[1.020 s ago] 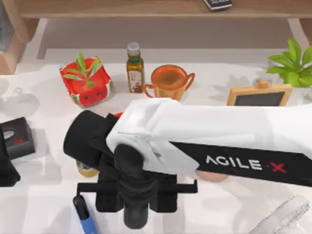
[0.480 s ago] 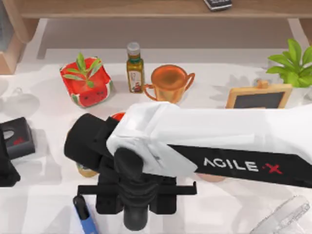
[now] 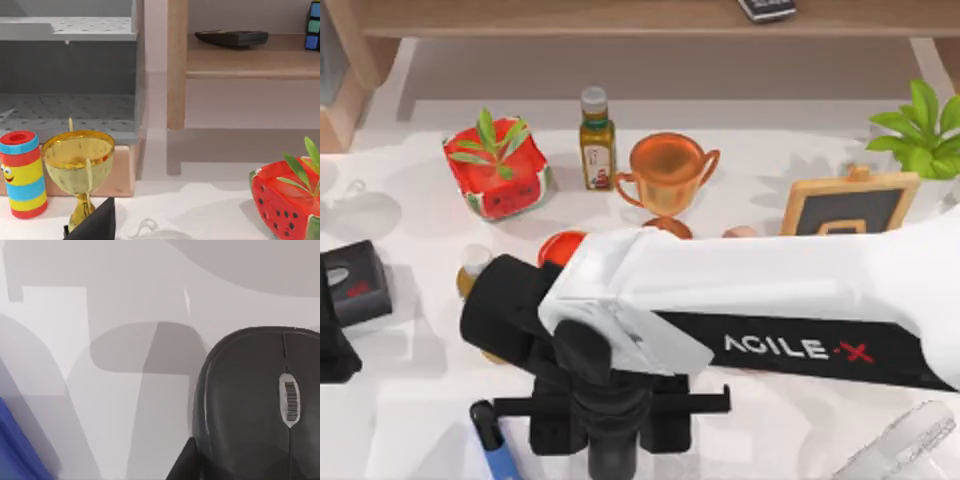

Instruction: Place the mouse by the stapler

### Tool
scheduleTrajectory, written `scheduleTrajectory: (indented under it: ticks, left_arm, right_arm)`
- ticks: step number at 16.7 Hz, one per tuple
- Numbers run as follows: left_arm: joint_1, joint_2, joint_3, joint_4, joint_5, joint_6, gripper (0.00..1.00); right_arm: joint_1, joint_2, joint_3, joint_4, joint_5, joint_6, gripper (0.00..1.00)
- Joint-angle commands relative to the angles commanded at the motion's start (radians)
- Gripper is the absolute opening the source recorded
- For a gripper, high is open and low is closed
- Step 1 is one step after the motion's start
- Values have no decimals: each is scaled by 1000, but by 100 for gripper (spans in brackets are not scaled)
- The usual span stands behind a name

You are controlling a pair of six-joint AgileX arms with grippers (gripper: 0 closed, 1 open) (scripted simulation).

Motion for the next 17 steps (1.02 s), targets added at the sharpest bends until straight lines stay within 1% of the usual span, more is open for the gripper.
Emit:
scheduleTrajectory:
  ticks: [13, 14, 17]
  left_arm:
    - [0, 0, 0, 0, 0, 0, 100]
    - [0, 0, 0, 0, 0, 0, 100]
    - [0, 0, 0, 0, 0, 0, 100]
  right_arm:
    - [0, 0, 0, 0, 0, 0, 98]
    - [0, 0, 0, 0, 0, 0, 100]
    - [0, 0, 0, 0, 0, 0, 100]
